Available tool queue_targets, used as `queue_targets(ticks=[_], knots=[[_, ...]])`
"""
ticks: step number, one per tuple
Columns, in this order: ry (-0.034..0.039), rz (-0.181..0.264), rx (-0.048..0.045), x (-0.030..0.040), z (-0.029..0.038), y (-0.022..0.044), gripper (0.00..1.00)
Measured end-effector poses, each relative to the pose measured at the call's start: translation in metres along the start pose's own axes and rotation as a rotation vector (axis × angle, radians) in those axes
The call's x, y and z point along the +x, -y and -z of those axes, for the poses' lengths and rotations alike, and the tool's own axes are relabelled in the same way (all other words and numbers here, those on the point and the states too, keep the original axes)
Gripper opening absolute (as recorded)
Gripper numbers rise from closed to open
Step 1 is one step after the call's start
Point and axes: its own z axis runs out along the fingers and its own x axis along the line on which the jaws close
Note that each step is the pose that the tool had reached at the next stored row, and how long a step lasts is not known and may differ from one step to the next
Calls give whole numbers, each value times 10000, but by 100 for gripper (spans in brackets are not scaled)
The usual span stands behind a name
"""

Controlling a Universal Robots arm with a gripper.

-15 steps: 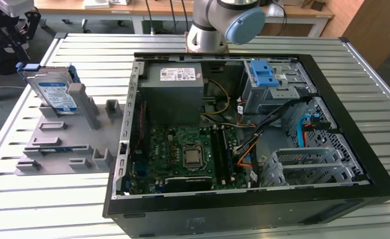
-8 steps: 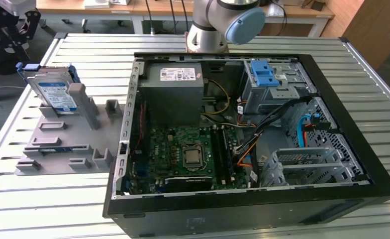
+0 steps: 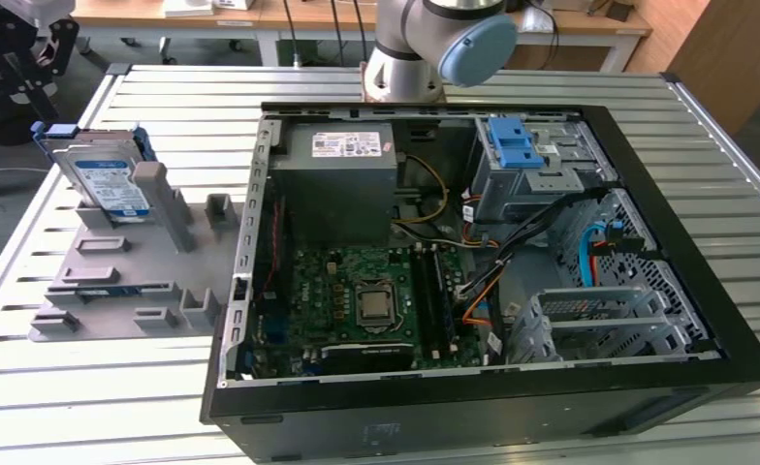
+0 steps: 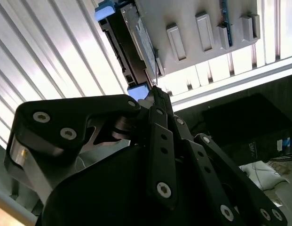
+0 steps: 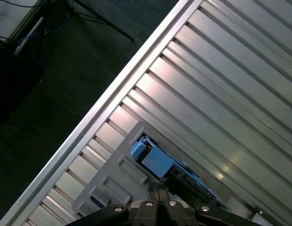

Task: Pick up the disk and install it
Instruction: 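Pick up the disk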

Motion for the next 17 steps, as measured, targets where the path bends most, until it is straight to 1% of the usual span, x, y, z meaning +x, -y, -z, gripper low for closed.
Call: queue_targets(ticks=[5, 11, 15, 17], knots=[[-16, 545, 6, 0, 0, 0, 11], [-18, 1149, 23, -1, 0, 0, 11], [1, 1540, 50, -1, 0, 0, 11], [33, 1719, 82, -1, 0, 0, 11]])
